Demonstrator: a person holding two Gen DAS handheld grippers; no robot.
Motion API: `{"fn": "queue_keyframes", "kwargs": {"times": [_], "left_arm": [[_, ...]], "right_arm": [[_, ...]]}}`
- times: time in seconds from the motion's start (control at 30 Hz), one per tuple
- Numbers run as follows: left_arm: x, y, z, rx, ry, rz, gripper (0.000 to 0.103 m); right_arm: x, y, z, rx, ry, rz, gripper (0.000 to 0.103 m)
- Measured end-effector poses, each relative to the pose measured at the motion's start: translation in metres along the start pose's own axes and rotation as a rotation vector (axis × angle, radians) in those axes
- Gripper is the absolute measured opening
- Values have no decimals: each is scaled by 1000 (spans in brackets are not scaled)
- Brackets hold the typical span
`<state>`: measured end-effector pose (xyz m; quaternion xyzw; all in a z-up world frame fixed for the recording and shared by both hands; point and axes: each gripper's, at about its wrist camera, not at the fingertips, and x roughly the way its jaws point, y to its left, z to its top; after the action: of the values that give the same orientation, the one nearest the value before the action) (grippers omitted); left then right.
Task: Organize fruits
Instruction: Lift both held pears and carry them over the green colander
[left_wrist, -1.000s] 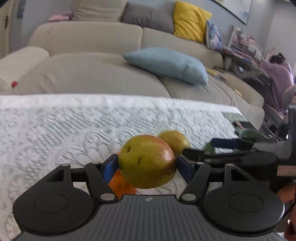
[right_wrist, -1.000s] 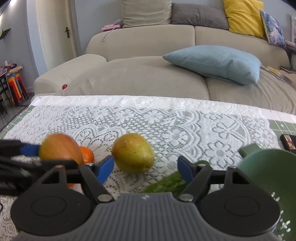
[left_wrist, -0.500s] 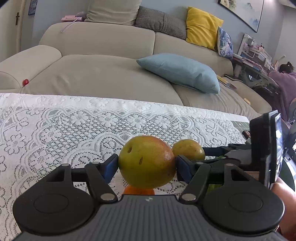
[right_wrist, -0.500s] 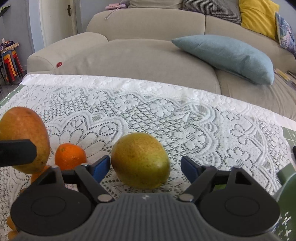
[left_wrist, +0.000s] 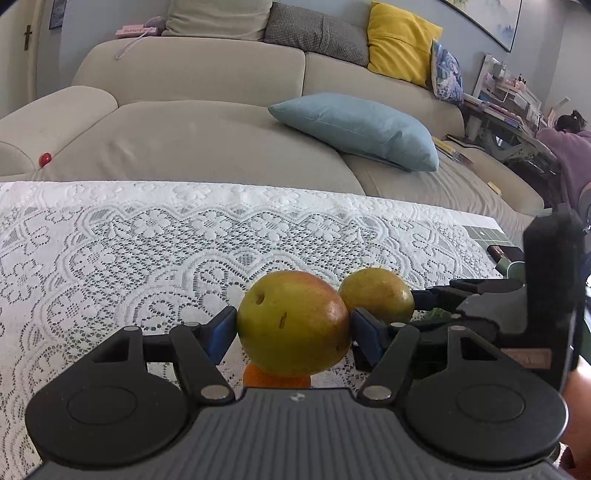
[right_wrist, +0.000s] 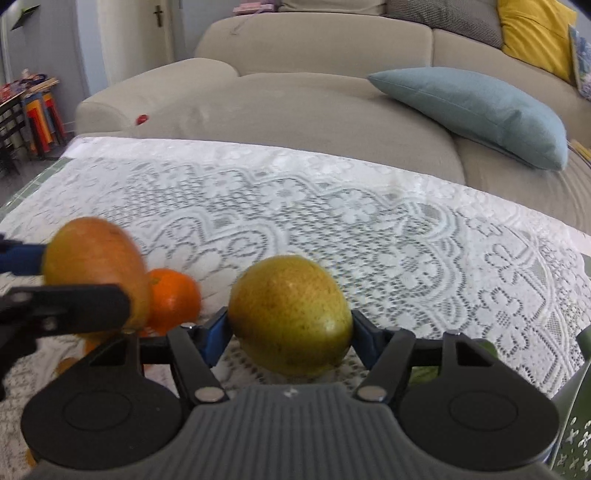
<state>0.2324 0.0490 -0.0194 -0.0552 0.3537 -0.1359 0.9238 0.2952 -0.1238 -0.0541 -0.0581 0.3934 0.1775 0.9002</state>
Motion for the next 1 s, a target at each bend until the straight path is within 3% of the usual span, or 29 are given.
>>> {"fn": "queue_keyframes", "kwargs": {"times": [0.5,1.0], "left_arm": [[7,11,-1,-54,1,-52,79],[9,16,-3,-95,-29,-66,80]], "right_arm": [[-16,16,-8,-25,-26,89,65],[-24,17,-9,-26,-47,80,65]]}}
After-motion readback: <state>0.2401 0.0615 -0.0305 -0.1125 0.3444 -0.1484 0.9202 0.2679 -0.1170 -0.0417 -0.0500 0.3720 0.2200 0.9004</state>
